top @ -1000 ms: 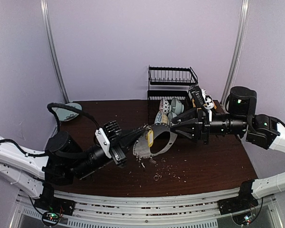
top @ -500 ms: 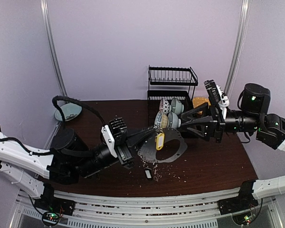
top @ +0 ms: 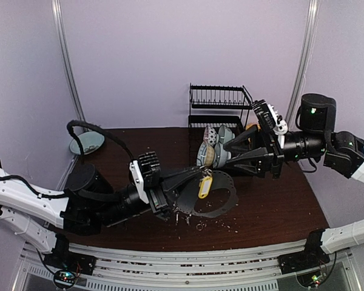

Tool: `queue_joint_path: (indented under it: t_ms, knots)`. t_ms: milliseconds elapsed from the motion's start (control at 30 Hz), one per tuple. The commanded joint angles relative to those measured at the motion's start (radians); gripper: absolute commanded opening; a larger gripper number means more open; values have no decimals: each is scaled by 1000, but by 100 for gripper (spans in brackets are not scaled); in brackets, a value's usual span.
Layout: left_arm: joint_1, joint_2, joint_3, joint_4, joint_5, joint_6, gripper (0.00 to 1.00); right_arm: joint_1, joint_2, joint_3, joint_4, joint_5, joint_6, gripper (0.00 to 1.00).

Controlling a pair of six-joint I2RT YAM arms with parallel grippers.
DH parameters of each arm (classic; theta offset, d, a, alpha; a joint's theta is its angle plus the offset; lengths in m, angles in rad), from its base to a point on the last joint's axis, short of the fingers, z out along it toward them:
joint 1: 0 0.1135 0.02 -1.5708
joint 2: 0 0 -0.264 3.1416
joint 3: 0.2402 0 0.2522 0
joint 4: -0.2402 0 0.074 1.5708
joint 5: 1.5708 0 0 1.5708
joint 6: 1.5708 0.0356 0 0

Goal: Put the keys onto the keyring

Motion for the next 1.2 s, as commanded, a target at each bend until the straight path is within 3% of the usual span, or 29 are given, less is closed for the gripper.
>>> queue_joint_path:
  t_ms: [0,300,600,833,1167]
  knots:
    - [4,11,54,39,15,-7,0,-4,-29,72,-60,-62,-78,50]
    - [4,47,83,-5,-37,15,0,27,45,183,-189,-10,-77,37]
    - [4,73,122,-48,-54,42,0,66,124,250,-373,18,-188,43]
    - [4,73,135,-78,-59,56,0,97,134,246,-388,48,-196,27]
    - [4,79,152,-111,-58,67,0,101,122,202,-309,72,-153,22]
